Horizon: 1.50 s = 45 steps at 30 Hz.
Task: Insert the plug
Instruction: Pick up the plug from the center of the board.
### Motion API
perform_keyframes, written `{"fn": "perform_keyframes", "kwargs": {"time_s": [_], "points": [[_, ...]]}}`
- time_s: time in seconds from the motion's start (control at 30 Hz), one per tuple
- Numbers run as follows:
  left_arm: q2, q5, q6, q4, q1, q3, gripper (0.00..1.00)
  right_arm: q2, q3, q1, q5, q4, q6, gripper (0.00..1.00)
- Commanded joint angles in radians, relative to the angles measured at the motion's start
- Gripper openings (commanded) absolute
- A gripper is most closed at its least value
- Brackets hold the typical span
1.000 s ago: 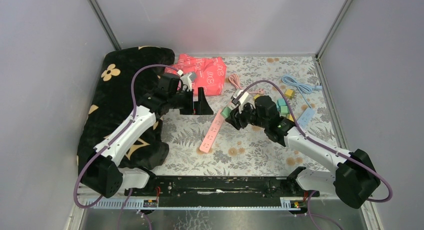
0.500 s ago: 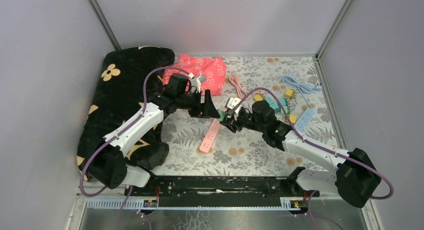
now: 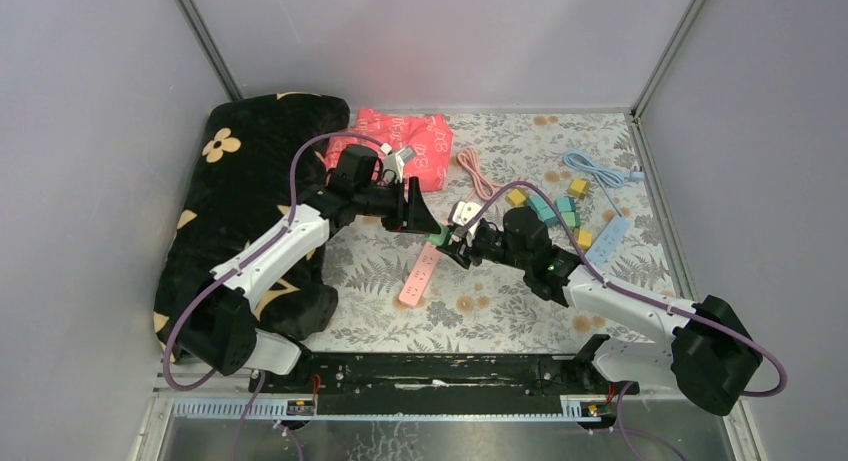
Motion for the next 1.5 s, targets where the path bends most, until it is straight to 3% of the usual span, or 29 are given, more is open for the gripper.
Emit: {"fn": "perform_keyframes", "kwargs": {"time_s": [0.0, 0.2, 0.3, 0.37, 0.47, 0.63, 0.93, 1.3, 1.47], "points": [[0.008, 0.035, -0.007, 0.061, -0.005, -0.014, 0.54, -0.019, 0.008, 0.015, 0.013, 0.093, -0.016, 0.27], [0.008, 0.053, -0.005, 0.069, -0.005, -0.030, 0.48, -0.010, 0.005, 0.019, 0.012, 0.111, -0.012, 0.27], [0.001, 0.062, -0.003, 0.074, -0.006, -0.028, 0.38, -0.003, 0.010, 0.022, 0.013, 0.110, -0.007, 0.28], [-0.004, 0.070, 0.005, 0.073, -0.005, -0.025, 0.26, 0.000, 0.016, 0.022, 0.013, 0.108, 0.001, 0.29], [-0.017, 0.057, 0.024, 0.059, -0.005, -0.020, 0.11, 0.001, 0.012, 0.022, 0.027, 0.119, 0.022, 0.38], [-0.036, -0.079, 0.104, -0.059, -0.006, 0.011, 0.00, -0.008, -0.006, 0.022, 0.096, 0.149, 0.115, 0.58], [-0.077, -0.375, 0.201, -0.193, -0.034, 0.048, 0.00, 0.015, -0.014, 0.021, 0.224, 0.156, 0.414, 0.86], [-0.023, -0.649, 0.247, -0.247, -0.145, 0.091, 0.00, 0.136, 0.067, -0.029, 0.347, -0.024, 0.798, 0.89], [0.022, -0.689, 0.256, -0.246, -0.159, 0.099, 0.00, 0.199, 0.015, -0.099, 0.271, 0.056, 1.040, 0.84]]}}
